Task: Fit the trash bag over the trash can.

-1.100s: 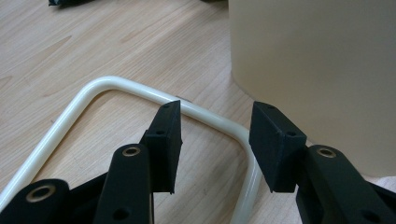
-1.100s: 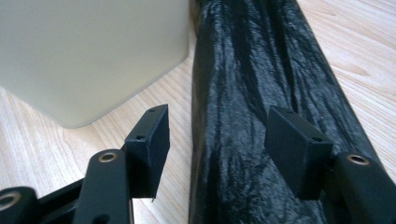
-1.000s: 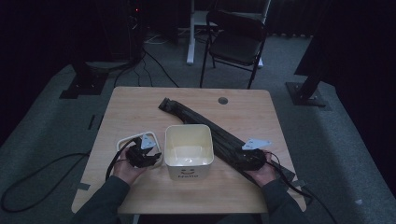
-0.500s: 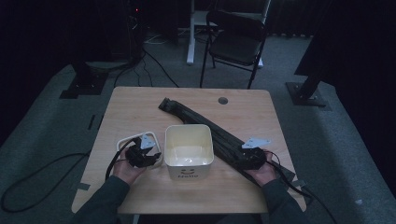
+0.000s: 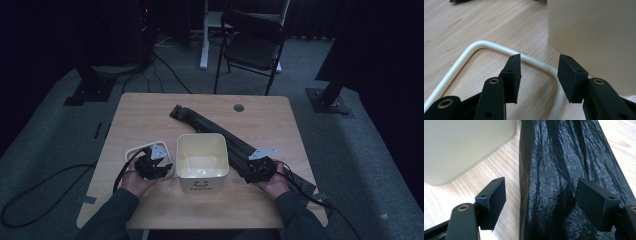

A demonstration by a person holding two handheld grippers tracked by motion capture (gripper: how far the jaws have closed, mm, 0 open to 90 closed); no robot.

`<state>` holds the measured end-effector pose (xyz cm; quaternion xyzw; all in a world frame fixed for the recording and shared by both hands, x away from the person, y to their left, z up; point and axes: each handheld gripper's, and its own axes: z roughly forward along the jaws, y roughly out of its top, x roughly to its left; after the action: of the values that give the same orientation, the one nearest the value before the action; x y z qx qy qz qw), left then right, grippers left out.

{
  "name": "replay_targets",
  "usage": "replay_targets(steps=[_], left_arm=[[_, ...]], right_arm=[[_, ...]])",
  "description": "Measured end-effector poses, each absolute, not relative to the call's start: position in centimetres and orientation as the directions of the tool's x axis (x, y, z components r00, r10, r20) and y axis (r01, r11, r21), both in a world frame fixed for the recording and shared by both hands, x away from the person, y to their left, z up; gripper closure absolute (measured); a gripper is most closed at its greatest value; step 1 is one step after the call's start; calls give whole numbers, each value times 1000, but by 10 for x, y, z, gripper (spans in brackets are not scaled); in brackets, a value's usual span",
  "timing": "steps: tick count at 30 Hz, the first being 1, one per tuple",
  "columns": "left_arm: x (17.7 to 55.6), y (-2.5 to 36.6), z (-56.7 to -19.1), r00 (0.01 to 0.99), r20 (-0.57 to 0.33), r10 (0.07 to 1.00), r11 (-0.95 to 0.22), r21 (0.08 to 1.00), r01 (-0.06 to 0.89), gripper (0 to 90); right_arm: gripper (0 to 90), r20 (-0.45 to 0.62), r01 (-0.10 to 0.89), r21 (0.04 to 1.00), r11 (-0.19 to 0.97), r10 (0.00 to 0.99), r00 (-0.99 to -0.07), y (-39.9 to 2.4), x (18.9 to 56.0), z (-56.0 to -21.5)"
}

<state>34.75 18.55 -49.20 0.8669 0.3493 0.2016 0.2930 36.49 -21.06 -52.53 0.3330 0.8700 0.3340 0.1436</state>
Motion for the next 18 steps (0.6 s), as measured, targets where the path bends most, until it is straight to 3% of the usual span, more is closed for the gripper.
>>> replay_targets(steps=[9, 18], left_arm=[[349, 186, -492, 671, 136, 729, -574, 655, 491, 542], [349, 187, -492, 670, 132, 730, -570, 658, 492, 543]], right_arm=[[283, -14, 523, 664, 534, 708, -706, -214, 377, -522], [233, -34, 518, 634, 574, 690, -723, -200, 385, -524]])
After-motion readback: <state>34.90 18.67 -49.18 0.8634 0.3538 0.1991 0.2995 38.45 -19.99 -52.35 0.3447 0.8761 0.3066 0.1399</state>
